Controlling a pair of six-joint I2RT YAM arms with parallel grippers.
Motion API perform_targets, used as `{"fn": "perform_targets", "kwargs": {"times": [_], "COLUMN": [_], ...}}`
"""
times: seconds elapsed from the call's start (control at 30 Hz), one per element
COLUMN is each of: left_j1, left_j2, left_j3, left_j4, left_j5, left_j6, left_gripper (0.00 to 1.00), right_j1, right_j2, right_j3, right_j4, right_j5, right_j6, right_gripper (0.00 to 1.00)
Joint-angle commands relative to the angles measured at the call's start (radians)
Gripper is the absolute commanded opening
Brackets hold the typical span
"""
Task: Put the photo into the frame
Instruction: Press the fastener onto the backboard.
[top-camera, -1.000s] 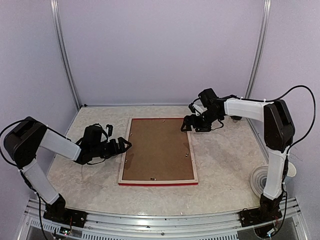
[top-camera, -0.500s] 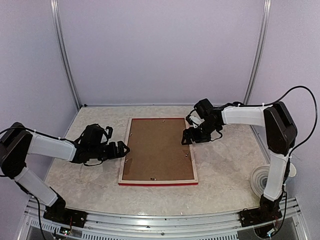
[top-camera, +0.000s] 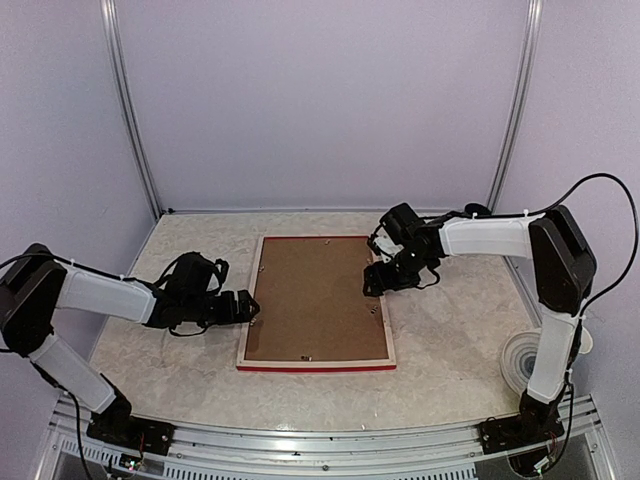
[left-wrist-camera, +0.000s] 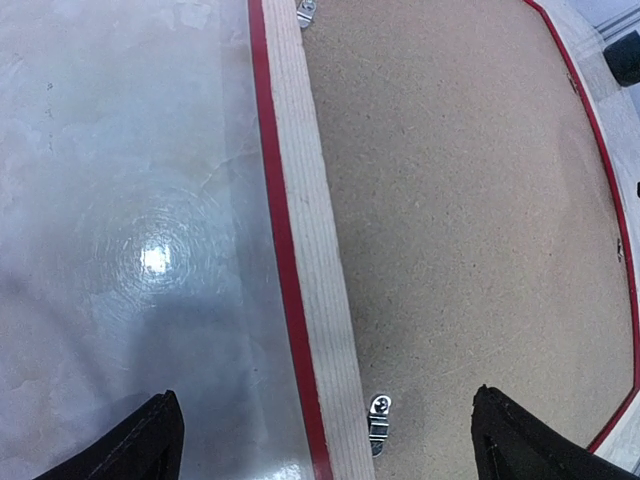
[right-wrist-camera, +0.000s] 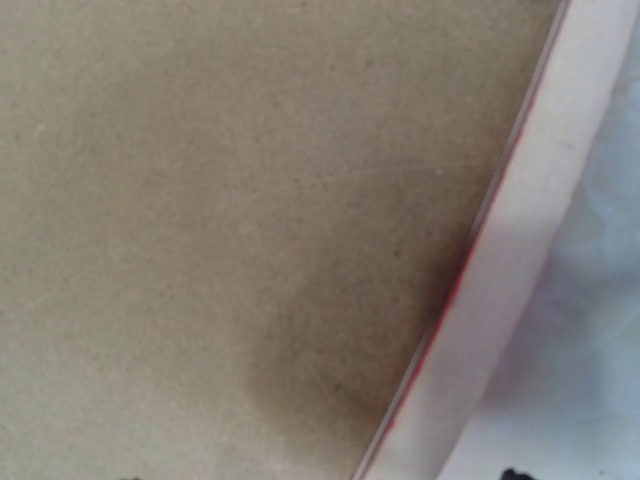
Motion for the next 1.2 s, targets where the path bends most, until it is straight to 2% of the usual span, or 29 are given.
{"fn": "perform_targets", "kwargs": {"times": [0.0, 0.67, 1.17], "left_j1": [-0.017, -0.069, -0.070], "left_j2": [0.038, 0.199, 0.271], "left_j3": [0.037, 0.182, 0.197], "left_j4": [0.000, -0.045, -0.060], "left_j5": [-0.033, -0.184, -0.188], "left_j6": [0.016, 0.062, 0.067], "left_gripper": [0.99, 0.99, 0.99], "right_j1": [0.019, 0.058, 0.083], "right_j2": [-0.029, -0.005, 0.006], "right_j3": [-0.005, -0.027, -0.041], "right_j4": [0.008, -0.003, -0.030], "right_j5": [0.057, 0.125, 0.178], "right_j6": [0.007, 0.027, 0.031], "right_gripper": [0.76, 0.72, 0.71]}}
